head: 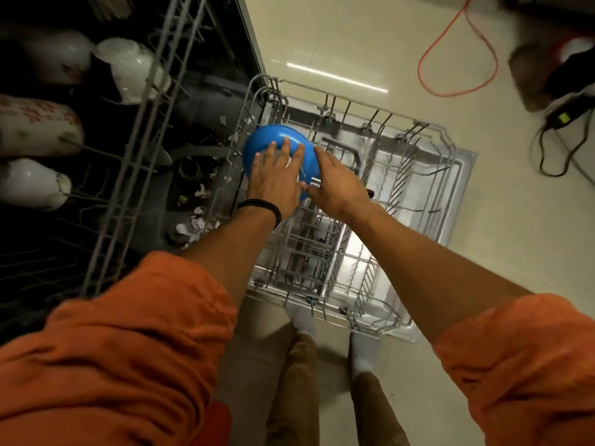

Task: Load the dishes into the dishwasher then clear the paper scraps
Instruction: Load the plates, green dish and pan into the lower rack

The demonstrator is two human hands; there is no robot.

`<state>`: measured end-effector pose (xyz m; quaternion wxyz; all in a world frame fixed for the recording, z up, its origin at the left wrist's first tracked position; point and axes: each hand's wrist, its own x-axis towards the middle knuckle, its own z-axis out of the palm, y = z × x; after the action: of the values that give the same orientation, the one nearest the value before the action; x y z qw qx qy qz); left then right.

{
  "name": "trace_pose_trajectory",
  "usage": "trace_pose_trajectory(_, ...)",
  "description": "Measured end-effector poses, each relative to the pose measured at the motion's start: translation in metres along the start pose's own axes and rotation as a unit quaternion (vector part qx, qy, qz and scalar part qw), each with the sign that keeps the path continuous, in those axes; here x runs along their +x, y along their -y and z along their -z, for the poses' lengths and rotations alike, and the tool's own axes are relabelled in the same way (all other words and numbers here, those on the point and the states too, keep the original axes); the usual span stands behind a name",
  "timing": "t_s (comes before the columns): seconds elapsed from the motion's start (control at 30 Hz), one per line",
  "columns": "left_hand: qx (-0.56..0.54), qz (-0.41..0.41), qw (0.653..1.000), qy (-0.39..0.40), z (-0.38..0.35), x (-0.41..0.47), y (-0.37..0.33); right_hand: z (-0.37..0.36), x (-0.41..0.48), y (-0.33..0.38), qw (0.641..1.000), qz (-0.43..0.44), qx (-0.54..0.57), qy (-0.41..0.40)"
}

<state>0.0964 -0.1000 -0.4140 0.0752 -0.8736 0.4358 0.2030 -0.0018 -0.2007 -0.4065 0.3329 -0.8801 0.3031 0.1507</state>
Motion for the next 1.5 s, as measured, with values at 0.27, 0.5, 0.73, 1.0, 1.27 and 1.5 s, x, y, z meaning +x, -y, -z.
trace_pose_trajectory(0.27, -0.064, 0.041, 0.996, -0.037, 0.150, -0.148, -0.062, 0.143, -0.169, 0.058, 0.998, 0.053, -0.025, -0.022)
trace_pose_trajectory(0.5, -0.103, 0.072, 0.981, -0.147, 0.251, -0.303, -0.087, 0.234, -0.306, 0.118, 0.984, 0.152, -0.021, -0.089)
trace_pose_trajectory(0.73, -0.126, 0.179, 0.945, -0.244, 0.274, -0.412, -0.046, 0.230, -0.364, 0.204, 0.950, 0.293, -0.037, -0.104)
trace_pose_trajectory(1.0, -0.136, 0.321, 0.878, -0.328, 0.267, -0.560, 0.044, 0.156, -0.418, 0.337, 0.882, 0.463, -0.069, -0.063)
trace_pose_trajectory(1.27, -0.141, 0.441, 0.804, -0.372, 0.205, -0.728, 0.115, 0.044, -0.505, 0.447, 0.813, 0.576, -0.085, -0.010)
trace_pose_trajectory(1.5, -0.143, 0.534, 0.743, -0.377, 0.157, -0.829, 0.153, -0.039, -0.565, 0.513, 0.752, 0.647, -0.118, 0.042)
